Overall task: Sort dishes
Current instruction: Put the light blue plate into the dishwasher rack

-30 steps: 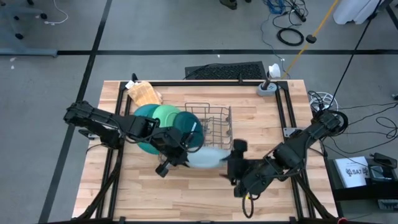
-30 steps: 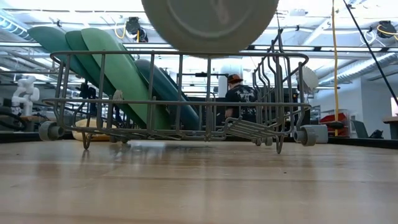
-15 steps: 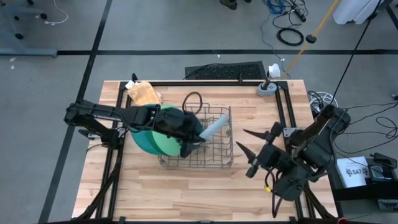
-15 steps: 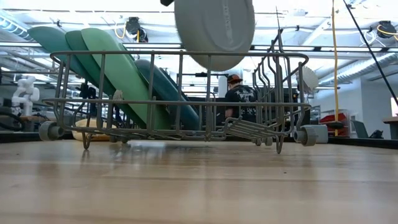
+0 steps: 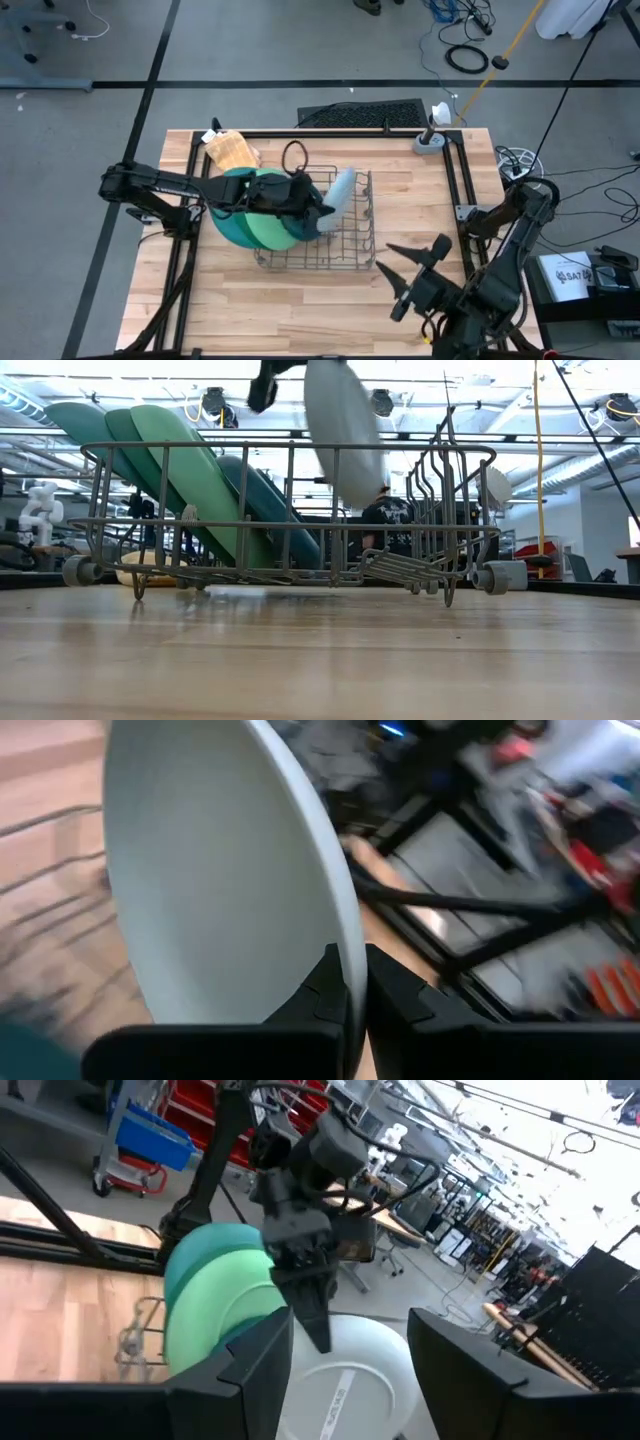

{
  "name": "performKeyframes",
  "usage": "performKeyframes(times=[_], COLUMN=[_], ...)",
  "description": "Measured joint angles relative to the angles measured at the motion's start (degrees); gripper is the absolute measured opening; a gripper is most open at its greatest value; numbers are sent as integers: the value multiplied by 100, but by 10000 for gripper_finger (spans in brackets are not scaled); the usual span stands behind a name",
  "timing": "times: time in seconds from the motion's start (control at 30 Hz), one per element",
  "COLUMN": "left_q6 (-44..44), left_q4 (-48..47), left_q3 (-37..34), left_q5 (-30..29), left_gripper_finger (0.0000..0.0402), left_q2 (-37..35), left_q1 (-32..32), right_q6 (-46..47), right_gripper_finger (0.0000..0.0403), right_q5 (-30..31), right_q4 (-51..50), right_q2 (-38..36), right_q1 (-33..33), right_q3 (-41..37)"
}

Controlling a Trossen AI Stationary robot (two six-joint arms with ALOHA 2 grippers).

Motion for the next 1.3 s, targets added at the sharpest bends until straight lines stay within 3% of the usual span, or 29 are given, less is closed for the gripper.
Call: performKeyframes(times=[0.37, 0.53, 0.93, 1.3], left_q6=[-919, -1089, -1378, -1539], left_q4=[32, 21, -15, 88], left_q3=[-369, -369, -369, -367], left_q5=[-1183, -1259, -2197, -2476], left_gripper_finger=[20, 20, 20, 20], left_q2=[-9, -9, 18, 156], left_q1=[-165, -224, -549, -726], right_q6=[36, 11, -3, -21], right_gripper_finger=[189, 189, 189, 189], right_q5=[207, 205, 192, 191], right_q4=[5, 5, -8, -12], right_q2=[76, 76, 76, 76], right_q1=[192, 187, 187, 187], right_q3=[0, 0, 0, 0])
